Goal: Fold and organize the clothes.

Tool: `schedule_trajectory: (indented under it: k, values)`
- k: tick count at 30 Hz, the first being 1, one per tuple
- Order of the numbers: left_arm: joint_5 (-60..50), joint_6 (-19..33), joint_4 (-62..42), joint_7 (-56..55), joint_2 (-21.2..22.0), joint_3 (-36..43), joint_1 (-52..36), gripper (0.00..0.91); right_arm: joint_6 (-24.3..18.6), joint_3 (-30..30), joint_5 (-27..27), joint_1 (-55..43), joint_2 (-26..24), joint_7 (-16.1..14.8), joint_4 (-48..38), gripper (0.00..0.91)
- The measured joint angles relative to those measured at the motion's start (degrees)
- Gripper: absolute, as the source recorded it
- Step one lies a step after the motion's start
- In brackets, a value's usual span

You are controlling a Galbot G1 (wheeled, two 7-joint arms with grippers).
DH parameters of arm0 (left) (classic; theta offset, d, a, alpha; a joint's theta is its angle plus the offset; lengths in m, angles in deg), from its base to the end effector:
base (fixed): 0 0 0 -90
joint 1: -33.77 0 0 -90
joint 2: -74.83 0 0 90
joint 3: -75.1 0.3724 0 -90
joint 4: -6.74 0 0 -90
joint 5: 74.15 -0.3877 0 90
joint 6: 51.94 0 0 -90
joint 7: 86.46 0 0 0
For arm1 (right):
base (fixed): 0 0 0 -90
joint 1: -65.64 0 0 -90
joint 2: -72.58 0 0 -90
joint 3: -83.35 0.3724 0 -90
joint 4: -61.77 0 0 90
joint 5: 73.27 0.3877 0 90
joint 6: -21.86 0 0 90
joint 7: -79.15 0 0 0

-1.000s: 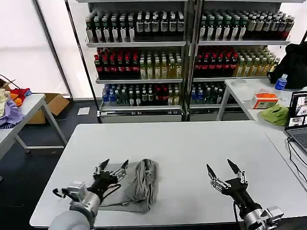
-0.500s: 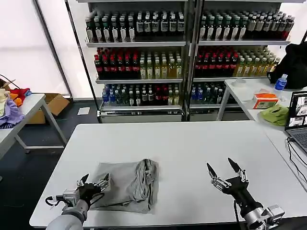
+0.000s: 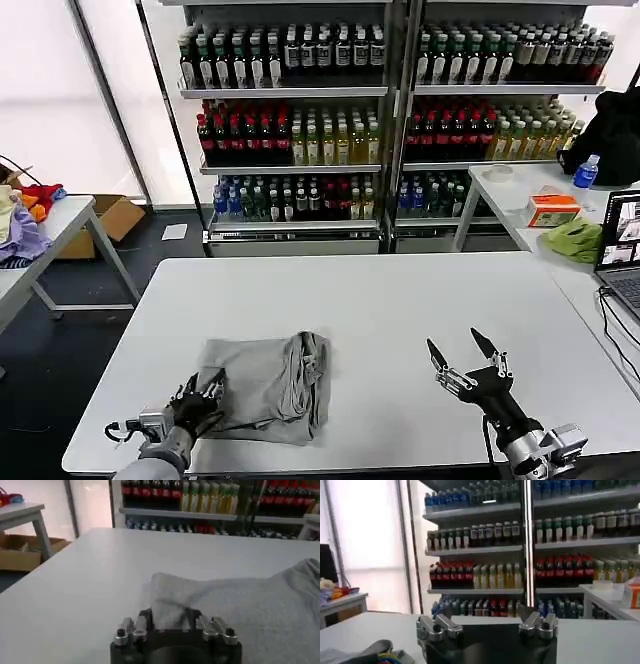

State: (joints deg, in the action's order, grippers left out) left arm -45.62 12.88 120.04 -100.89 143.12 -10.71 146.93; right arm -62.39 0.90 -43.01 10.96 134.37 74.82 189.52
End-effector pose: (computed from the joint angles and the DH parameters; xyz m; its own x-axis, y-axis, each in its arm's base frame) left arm 0.2427 0.0569 -0.3356 -0.8719 0.0119 0.4895 -0.0205 0.9979 -0.0607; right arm 0.1902 -0.0993 -0.2573 -0.9587 -0.2758 0.0689 -0.2722 0.9605 0.0572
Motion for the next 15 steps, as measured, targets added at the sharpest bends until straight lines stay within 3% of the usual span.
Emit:
schedule_trajectory:
  k: [15]
  values:
    - [-0.82,3.57,0.18,3.42,3.53,-3.89,1.68,0.000,-0.45,0.30,1.20,-0.64,-0.50,-0.16,-1.26,0.907]
